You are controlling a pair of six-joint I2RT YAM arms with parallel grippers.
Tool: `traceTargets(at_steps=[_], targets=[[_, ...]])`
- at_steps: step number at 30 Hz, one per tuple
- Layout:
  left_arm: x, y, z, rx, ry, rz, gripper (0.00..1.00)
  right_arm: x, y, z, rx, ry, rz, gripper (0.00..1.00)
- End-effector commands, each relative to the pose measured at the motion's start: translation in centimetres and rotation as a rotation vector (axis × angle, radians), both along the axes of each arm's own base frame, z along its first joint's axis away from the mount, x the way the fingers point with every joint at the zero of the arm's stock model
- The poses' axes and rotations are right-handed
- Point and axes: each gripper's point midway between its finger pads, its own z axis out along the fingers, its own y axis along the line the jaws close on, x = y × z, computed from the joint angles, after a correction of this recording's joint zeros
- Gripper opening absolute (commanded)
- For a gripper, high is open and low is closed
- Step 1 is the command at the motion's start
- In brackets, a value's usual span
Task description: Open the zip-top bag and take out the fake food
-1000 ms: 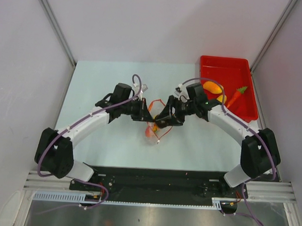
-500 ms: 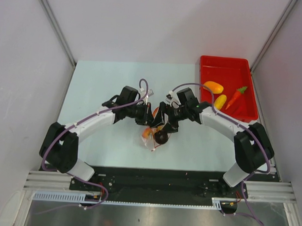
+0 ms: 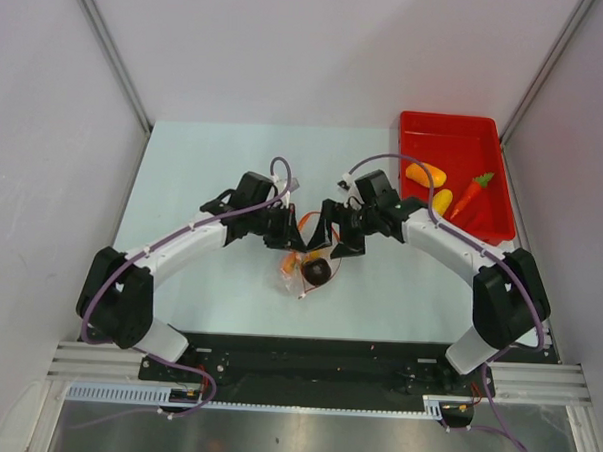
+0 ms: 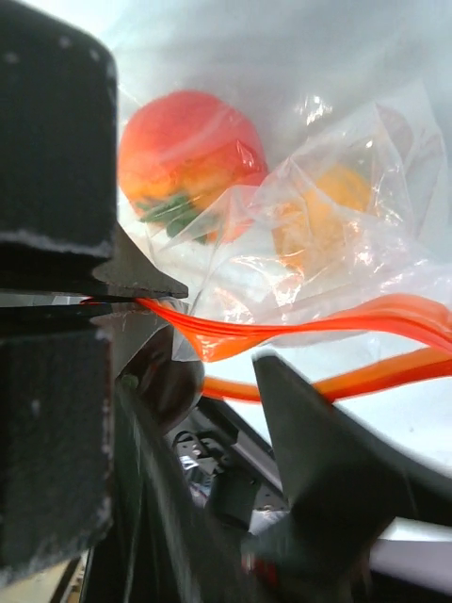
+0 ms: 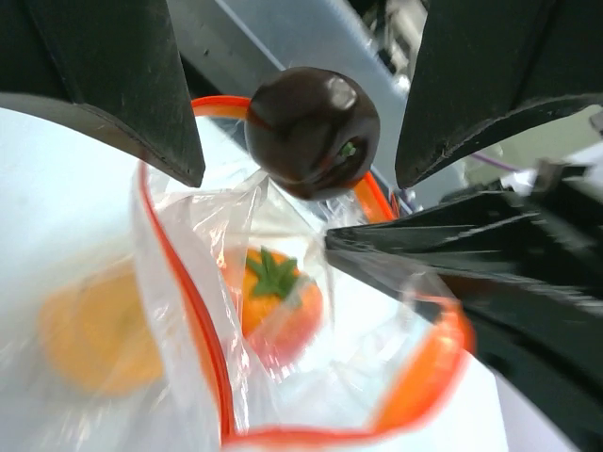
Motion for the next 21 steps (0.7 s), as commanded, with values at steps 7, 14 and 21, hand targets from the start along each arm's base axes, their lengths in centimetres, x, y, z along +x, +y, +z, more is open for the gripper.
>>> traceTargets(at_steps=[7, 14, 21], targets=[[2.8, 0.4, 2.4, -0.034, -0.045, 0.047, 0.00, 2.1, 0.5, 3.3, 0.040, -0.165, 0.110, 0.88], [2.6, 0.4, 2.3, -0.036, -0.042, 0.040, 0.00, -0.7, 0.6, 1.2, -0.050, -0.169, 0.224, 0.86], [2.3, 0.5, 2.1, -0.035, -0.044, 0.029, 0.00, -1.1, 0.6, 0.2, -0.074, -0.148, 0.227, 0.64]])
